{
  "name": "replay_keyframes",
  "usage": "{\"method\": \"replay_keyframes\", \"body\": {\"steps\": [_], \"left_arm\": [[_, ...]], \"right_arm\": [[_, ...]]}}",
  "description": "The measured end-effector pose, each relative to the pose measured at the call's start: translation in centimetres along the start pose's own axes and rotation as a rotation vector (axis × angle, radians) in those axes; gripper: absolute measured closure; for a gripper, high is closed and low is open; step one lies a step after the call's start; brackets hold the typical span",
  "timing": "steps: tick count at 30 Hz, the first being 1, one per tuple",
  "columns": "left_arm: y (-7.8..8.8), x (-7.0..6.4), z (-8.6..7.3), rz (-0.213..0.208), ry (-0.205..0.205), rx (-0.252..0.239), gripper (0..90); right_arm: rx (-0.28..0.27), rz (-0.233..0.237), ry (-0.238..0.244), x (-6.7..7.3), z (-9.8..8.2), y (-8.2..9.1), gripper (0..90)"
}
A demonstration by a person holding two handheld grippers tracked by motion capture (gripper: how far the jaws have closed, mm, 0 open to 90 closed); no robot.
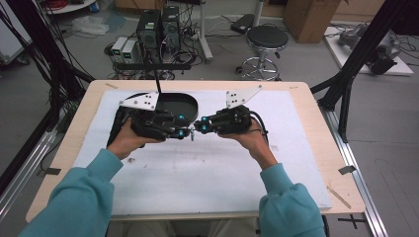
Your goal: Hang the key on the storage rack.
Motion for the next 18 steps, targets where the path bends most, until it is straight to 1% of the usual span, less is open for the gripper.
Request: {"method": "replay_keyframes", "body": {"steps": [2,8,13,18], "left_arm": [[0.05,0.03,0.01,0.005,-0.001,-0.001,66.4],[0.09,-0.03,0.01,-0.003,-0.003,0.003,73.7],[0.08,-0.04,0.01,-0.011,-0.003,0.006,76.4],[0.13,-0.10,0.02,-0.008,-0.005,0.008,79.4]], "right_arm": [[-0.002,0.000,0.000,0.02,0.01,-0.01,88.8],[0.004,0.010,0.003,0.11,0.02,-0.15,88.8],[0.007,0.017,0.003,0.17,0.03,-0.22,88.8],[0.008,0.019,0.006,0.17,0.02,-0.20,88.8]]}}
Point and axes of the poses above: each handheld gripper's, and its own axes: y roughly backward along the jaws, z roughly out of its top, x roughly to its left, the point moved 3 cm from there along -y, roughly forward along the jaws, and after that the axes turned 14 degrees about x, right-handed, at the moved point
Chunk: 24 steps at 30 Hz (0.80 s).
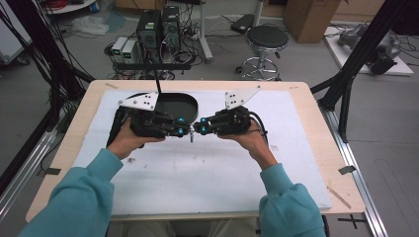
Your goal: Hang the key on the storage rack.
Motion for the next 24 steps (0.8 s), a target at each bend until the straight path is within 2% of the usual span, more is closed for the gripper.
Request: {"method": "replay_keyframes", "body": {"steps": [6,16,24], "left_arm": [[-0.06,-0.04,0.03,0.001,-0.009,0.002,83.9],[-0.05,-0.13,0.09,-0.001,-0.007,-0.007,84.0],[-0.03,-0.13,0.06,0.001,-0.012,-0.001,87.7]], "right_arm": [[0.000,0.003,-0.001,0.02,0.00,0.01,88.8],[-0.002,0.004,-0.004,0.09,-0.02,0.08,88.8],[0.000,0.012,0.002,0.04,-0.04,-0.01,88.8]]}}
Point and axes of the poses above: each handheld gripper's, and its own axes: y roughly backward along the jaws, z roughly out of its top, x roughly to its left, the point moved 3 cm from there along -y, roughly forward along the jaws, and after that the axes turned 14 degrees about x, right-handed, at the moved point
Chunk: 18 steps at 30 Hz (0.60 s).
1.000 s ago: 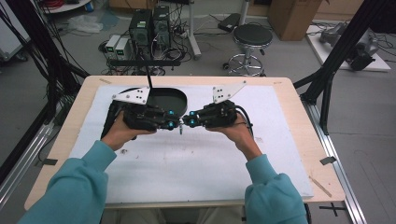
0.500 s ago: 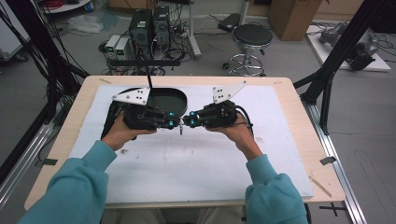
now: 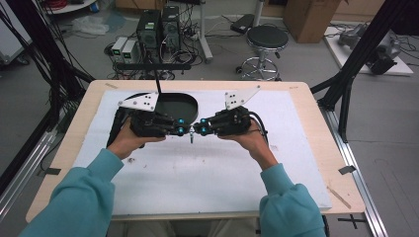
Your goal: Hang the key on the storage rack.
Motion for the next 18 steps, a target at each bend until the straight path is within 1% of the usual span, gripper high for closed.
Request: {"method": "replay_keyframes", "body": {"steps": [5,9,10,11,12,13,14,15,16,17,18], "left_arm": [[0.02,-0.05,0.07,0.004,-0.002,-0.007,88.1],[0.03,-0.14,0.07,0.005,-0.006,0.000,88.2],[0.02,-0.15,0.08,0.012,-0.007,0.003,88.2],[0.05,-0.14,0.05,0.019,-0.006,0.011,88.2],[0.07,-0.09,0.01,0.019,-0.007,0.013,88.2],[0.10,-0.07,-0.01,0.024,0.001,0.012,88.2],[0.17,0.00,-0.03,0.023,-0.002,0.013,88.2],[0.25,0.04,-0.02,0.027,-0.001,0.009,88.2],[0.30,0.06,-0.02,0.029,-0.001,0.007,88.2],[0.40,0.07,-0.04,0.031,-0.001,0.007,88.2],[0.47,0.06,-0.05,0.034,0.002,0.007,88.2]], "right_arm": [[-0.005,0.005,0.000,-0.01,-0.01,0.07,88.8],[-0.002,0.005,0.006,0.01,-0.01,0.03,87.6],[-0.014,0.013,0.005,0.00,-0.02,0.00,81.9],[-0.024,0.019,-0.004,0.01,-0.04,0.02,69.0],[-0.045,0.018,-0.020,0.02,0.00,-0.01,52.4],[-0.051,-0.001,-0.031,0.03,-0.01,-0.02,37.6],[-0.044,-0.047,-0.035,0.05,-0.03,-0.12,22.0],[-0.032,-0.078,-0.045,0.13,-0.04,-0.19,11.3],[-0.016,-0.115,-0.047,0.21,-0.09,-0.27,3.2],[-0.008,-0.123,-0.042,0.27,-0.15,-0.26,0.7],[-0.020,-0.144,-0.034,0.36,-0.18,-0.14,0.6]]}}
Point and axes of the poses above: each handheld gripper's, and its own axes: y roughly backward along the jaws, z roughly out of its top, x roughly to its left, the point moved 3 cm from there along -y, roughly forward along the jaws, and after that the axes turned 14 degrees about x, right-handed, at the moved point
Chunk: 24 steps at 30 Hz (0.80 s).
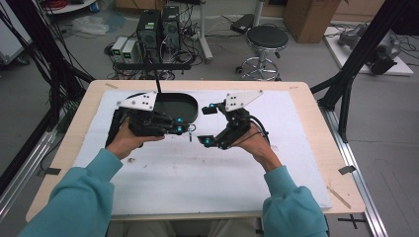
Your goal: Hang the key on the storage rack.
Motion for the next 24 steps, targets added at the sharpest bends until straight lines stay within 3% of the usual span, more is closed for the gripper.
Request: {"method": "replay_keyframes", "body": {"steps": [6,9,17,20,24], "left_arm": [[1.0,0.4,-0.3,0.031,0.011,0.006,88.2],[1.6,0.8,-0.5,0.050,0.024,0.017,88.2],[3.8,2.4,-0.6,0.122,0.046,0.082,88.2],[4.7,3.1,-0.3,0.148,0.053,0.106,88.2],[6.0,4.2,0.2,0.184,0.057,0.127,88.2]], "right_arm": [[-0.005,-0.076,-0.018,0.5,-0.8,1.7,0.6],[-0.012,-0.137,-0.026,0.7,-1.7,2.8,0.6],[-0.048,-0.283,-0.063,1.9,-5.1,5.5,0.6],[-0.049,-0.362,-0.095,2.1,-6.6,6.1,0.6],[-0.064,-0.411,-0.134,2.3,-8.8,6.6,0.7]]}}
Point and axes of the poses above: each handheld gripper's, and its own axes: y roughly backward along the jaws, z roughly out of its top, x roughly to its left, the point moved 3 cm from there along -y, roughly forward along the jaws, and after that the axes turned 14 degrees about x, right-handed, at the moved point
